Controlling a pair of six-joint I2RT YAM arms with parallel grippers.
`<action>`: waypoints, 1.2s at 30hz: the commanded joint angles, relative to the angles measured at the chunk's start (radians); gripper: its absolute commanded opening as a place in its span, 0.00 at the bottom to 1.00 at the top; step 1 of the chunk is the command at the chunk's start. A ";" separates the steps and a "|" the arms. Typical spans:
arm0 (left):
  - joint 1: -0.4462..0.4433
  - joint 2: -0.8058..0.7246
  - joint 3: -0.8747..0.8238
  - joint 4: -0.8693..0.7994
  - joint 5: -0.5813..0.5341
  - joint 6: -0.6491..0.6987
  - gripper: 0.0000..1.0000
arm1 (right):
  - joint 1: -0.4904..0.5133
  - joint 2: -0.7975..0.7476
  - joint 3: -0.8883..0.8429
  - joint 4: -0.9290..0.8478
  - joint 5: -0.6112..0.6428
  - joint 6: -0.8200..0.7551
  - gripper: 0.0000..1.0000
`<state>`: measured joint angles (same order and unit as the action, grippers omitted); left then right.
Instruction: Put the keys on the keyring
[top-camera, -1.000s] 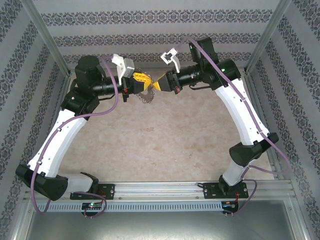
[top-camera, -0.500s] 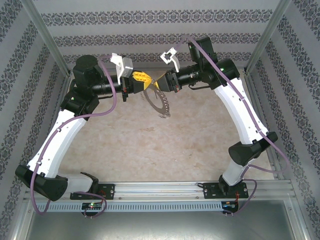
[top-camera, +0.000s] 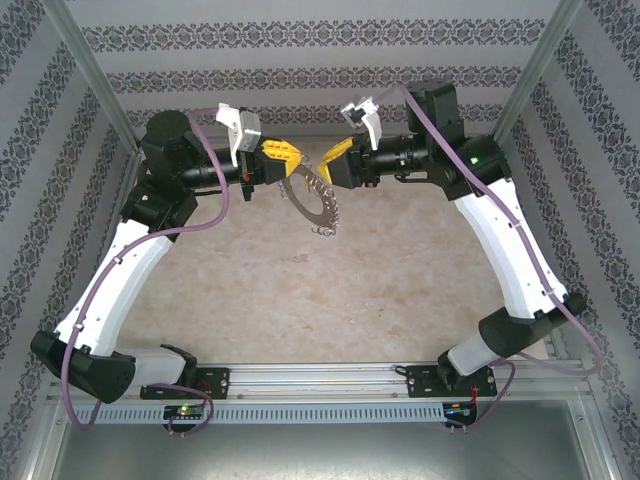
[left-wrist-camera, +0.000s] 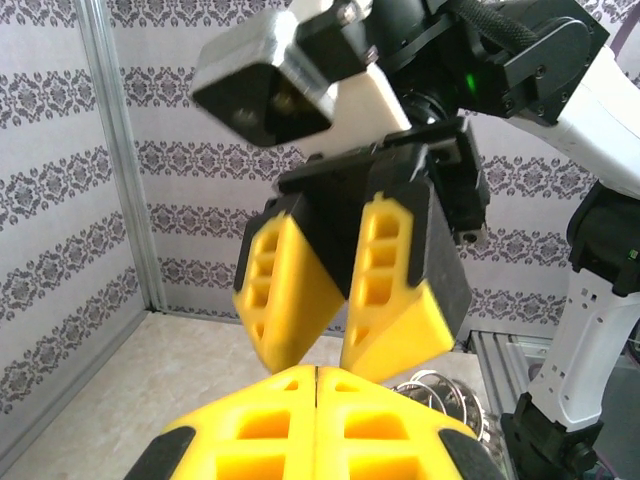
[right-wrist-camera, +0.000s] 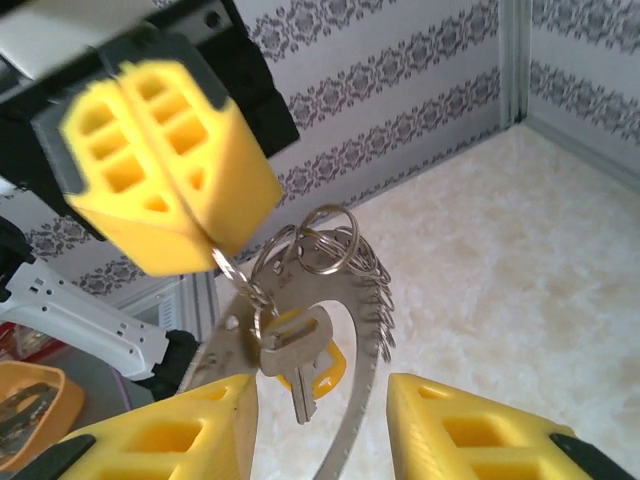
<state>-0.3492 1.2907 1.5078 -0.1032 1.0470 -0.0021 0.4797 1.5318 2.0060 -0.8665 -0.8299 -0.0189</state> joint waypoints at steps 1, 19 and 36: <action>0.015 -0.030 -0.002 0.103 0.039 -0.044 0.00 | -0.006 -0.041 -0.043 0.117 0.011 -0.020 0.41; 0.016 -0.024 -0.017 0.155 0.087 -0.121 0.00 | 0.037 0.012 -0.019 0.164 -0.103 -0.028 0.43; 0.016 -0.024 -0.020 0.151 0.103 -0.125 0.00 | 0.071 0.033 -0.008 0.186 -0.100 -0.047 0.26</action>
<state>-0.3447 1.2896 1.4918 -0.0139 1.1255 -0.1143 0.5354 1.5513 1.9690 -0.7048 -0.9070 -0.0441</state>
